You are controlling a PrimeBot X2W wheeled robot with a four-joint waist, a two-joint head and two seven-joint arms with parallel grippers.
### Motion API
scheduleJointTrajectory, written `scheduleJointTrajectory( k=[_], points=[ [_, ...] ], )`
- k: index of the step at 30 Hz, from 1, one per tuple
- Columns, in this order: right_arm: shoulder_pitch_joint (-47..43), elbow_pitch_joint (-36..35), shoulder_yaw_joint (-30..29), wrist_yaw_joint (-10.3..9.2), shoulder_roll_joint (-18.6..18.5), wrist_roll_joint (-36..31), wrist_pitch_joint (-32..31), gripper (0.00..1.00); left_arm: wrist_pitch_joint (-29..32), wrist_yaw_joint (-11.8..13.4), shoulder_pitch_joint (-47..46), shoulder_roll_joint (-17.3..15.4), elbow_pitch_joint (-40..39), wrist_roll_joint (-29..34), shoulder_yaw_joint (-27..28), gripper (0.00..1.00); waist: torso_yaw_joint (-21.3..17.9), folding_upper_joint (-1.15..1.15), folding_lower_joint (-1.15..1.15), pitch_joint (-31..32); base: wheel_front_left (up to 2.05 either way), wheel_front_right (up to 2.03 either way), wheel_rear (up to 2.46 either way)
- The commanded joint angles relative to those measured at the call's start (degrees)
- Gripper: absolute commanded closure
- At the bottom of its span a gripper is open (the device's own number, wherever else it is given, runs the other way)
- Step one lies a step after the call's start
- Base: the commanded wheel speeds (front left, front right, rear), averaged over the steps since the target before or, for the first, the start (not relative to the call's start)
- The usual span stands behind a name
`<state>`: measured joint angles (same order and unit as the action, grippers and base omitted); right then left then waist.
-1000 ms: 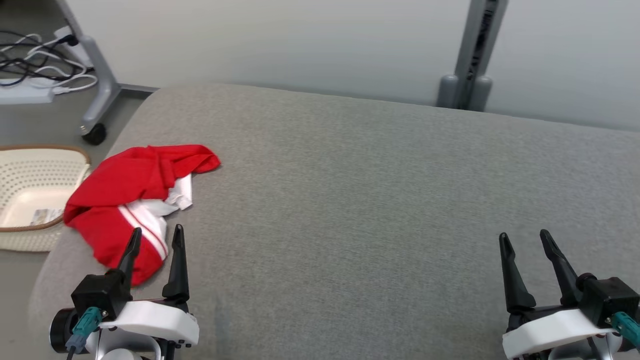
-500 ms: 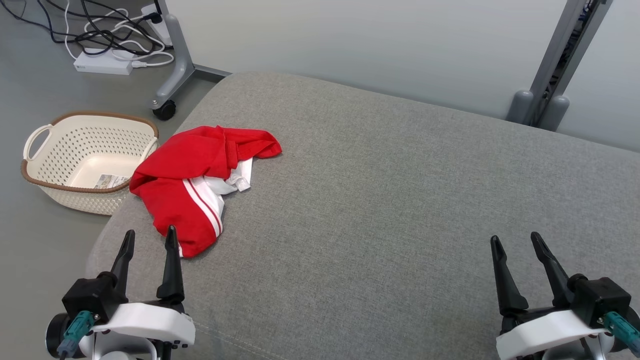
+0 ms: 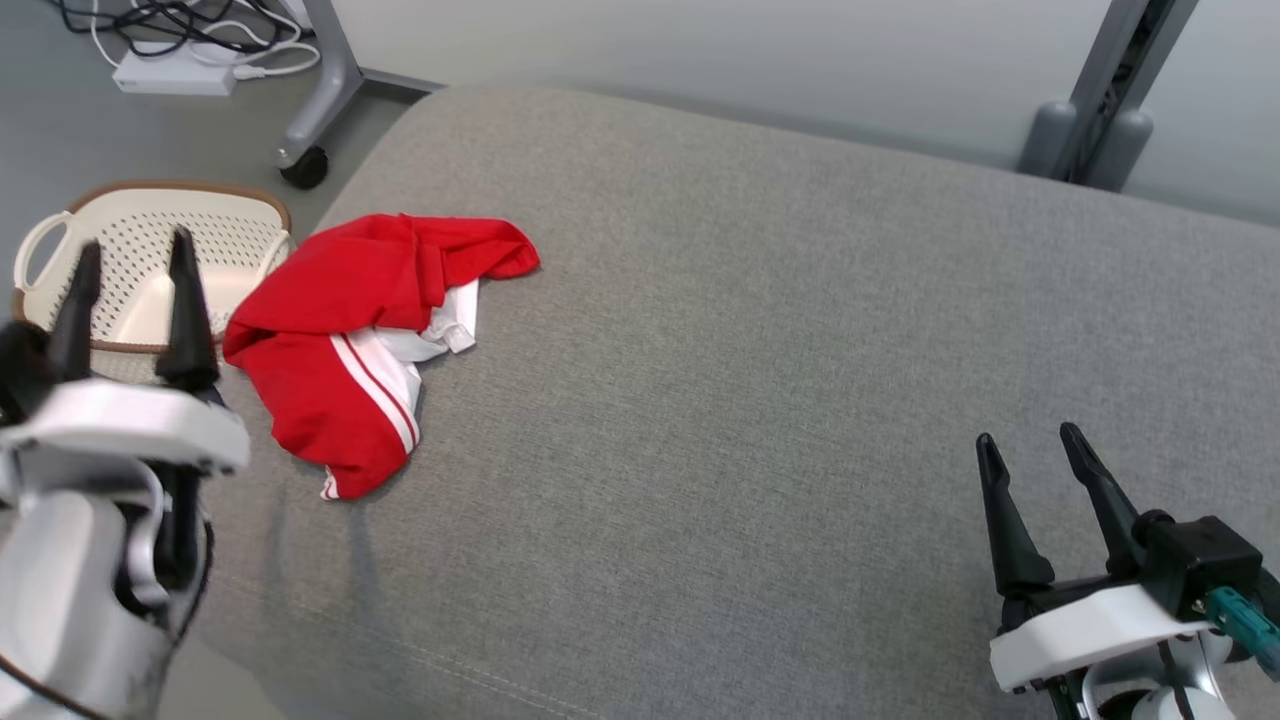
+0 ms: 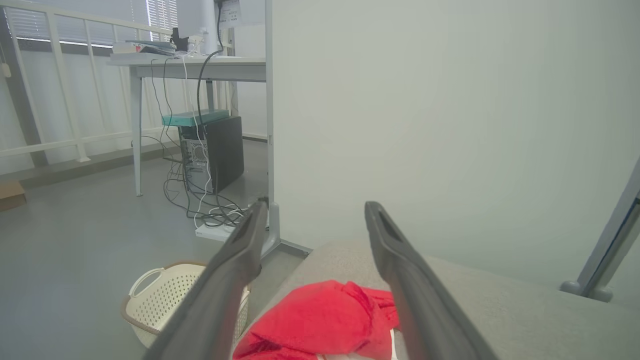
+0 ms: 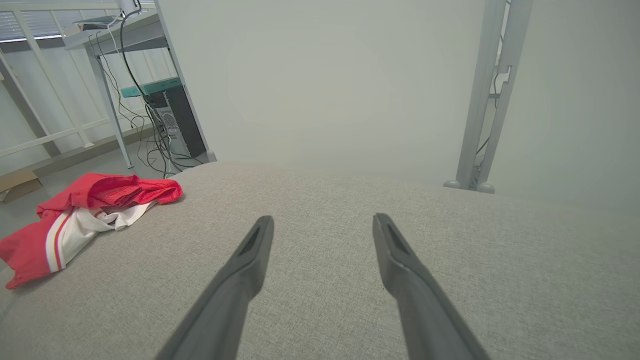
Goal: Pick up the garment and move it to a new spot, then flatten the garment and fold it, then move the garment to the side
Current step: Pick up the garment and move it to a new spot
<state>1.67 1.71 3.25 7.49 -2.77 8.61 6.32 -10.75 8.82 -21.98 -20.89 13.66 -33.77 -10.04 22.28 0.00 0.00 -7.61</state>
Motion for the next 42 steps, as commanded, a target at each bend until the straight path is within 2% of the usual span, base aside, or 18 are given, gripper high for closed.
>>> scheduleJointTrajectory(
  k=[1,5,15,25,26,27,31,34,35,42],
  points=[
    [0.68,-0.45,-0.13,0.02,-0.31,-0.52,-0.33,0.00,0.56,-0.66,-1.71,-0.26,1.42,-0.73,0.29,0.00,-1.00,0.00,0.00,-1.62,0.00,0.00,0.00],
    [1.83,-1.68,0.06,0.02,-0.59,-1.24,-1.20,0.00,5.52,-4.11,-9.08,-1.16,11.57,-3.98,0.49,0.00,-2.52,0.00,0.00,-4.51,0.00,0.00,0.00],
    [3.67,-4.08,0.18,0.02,-1.96,-1.89,-2.88,0.00,16.98,-12.48,-19.81,1.76,38.22,-11.08,-0.47,0.00,-5.27,0.00,0.00,-10.58,0.00,0.00,0.00],
    [5.10,-4.82,1.16,0.02,-2.56,-1.52,-3.68,0.00,23.12,-15.54,-23.27,5.03,51.76,-14.15,-1.75,0.00,-6.21,0.00,0.00,-13.22,0.00,0.00,0.00],
    [5.19,-4.74,1.18,0.02,-2.55,-1.43,-3.65,0.00,22.59,-15.77,-23.43,5.10,52.30,-14.42,-1.64,0.68,-6.28,0.00,0.00,-13.25,0.00,0.00,0.00],
    [5.30,-4.60,1.18,0.02,-2.54,-1.36,-3.57,0.00,21.67,-15.77,-23.69,4.94,52.84,-14.20,-1.67,1.00,-6.33,0.00,0.00,-13.21,0.00,0.00,0.00],
    [5.34,-3.87,1.00,0.02,-2.34,-0.96,-3.09,0.00,17.69,-16.08,-24.97,4.04,53.61,-13.20,-2.48,1.00,-6.29,0.00,0.00,-12.37,0.00,0.00,0.00],
    [4.82,-3.40,0.90,0.02,-2.13,-0.69,-2.53,0.00,13.35,-16.26,-25.55,3.31,53.14,-12.30,-3.10,1.00,-6.17,0.00,0.00,-11.18,0.00,0.00,0.00],
    [4.41,-2.90,0.95,0.02,-1.95,-0.38,-2.17,0.00,10.15,-16.26,-26.19,2.62,52.52,-11.59,-3.52,1.00,-6.11,0.00,0.00,-10.22,0.00,0.00,0.00],
    [3.75,-1.08,1.29,0.02,-1.18,0.52,-0.75,0.00,0.52,-16.20,-26.93,1.00,49.96,-9.14,-4.90,1.00,-6.39,0.00,0.00,-6.79,0.00,0.00,0.00]
  ],
)
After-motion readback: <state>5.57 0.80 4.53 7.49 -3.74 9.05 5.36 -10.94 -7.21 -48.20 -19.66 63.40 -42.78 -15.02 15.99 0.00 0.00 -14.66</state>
